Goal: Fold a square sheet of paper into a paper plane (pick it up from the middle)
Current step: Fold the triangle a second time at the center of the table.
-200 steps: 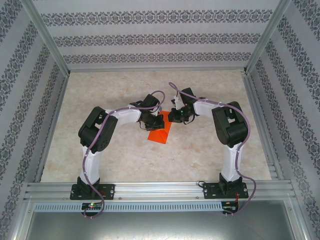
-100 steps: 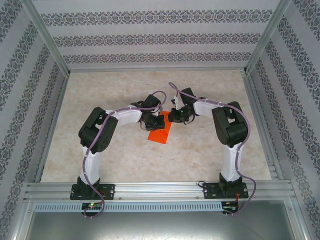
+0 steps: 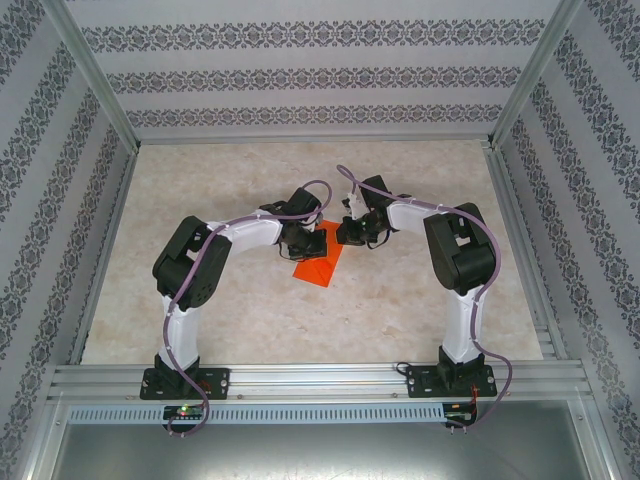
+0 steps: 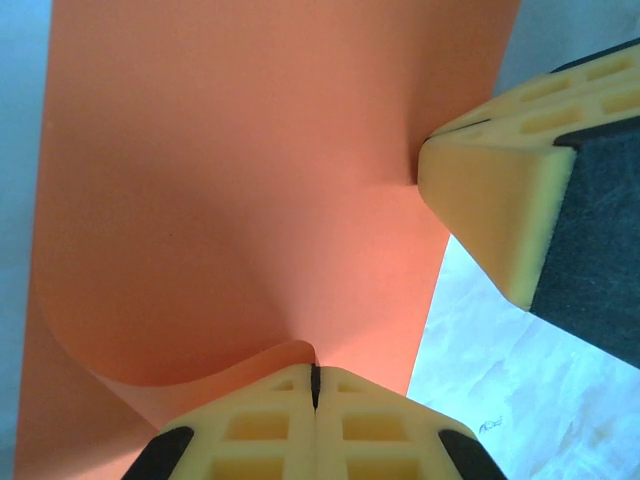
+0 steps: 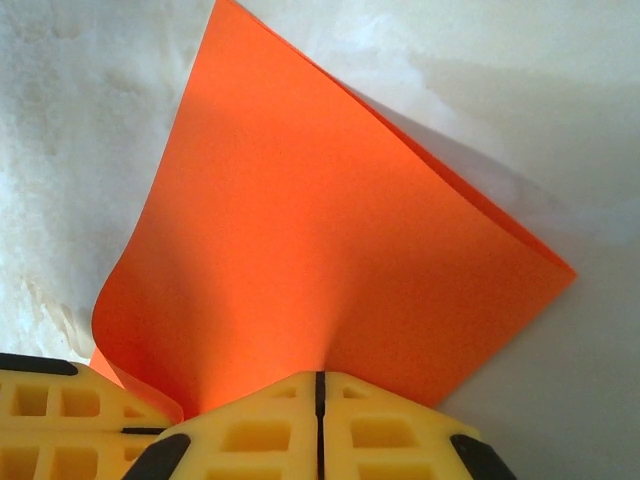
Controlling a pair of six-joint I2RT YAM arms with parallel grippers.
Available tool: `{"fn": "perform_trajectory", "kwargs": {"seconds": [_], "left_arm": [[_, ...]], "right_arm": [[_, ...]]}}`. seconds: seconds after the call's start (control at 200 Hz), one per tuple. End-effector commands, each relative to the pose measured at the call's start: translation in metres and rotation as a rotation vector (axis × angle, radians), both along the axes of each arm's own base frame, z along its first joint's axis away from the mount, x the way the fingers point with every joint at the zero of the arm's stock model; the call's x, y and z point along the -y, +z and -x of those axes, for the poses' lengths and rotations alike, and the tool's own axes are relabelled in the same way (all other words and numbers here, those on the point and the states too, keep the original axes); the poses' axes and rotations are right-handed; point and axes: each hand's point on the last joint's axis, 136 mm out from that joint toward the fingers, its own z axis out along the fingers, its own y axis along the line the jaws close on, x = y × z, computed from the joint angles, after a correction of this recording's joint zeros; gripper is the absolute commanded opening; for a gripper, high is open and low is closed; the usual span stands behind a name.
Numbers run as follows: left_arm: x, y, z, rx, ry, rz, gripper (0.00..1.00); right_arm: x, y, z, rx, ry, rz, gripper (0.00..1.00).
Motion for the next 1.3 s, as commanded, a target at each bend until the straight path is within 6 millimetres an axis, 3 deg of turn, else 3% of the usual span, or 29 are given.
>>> {"fn": "perform_trajectory", "kwargs": {"seconds": [0.0, 0.684, 0.999, 1.294], "left_arm": [[-0.001, 0.002, 0.008, 0.000, -0.018, -0.028, 0.07], [0.002, -0.026, 0.007, -0.037, -0.024, -0.053, 0.09], [0.003, -0.034, 0.009, -0.051, -0.031, -0.047, 0.27], [0.007, -0.035, 0.010, -0.054, -0.028, -0.018, 0.37]], "right_arm": [[0.011, -0.014, 0.015, -0.047, 0.007, 0.074, 0.08], [0.010, -0.007, 0.016, -0.031, 0.008, 0.058, 0.08], [0.007, 0.010, 0.013, -0.010, -0.019, -0.032, 0.11], [0.028, 0.025, 0.015, 0.005, -0.097, -0.116, 0.11]]}}
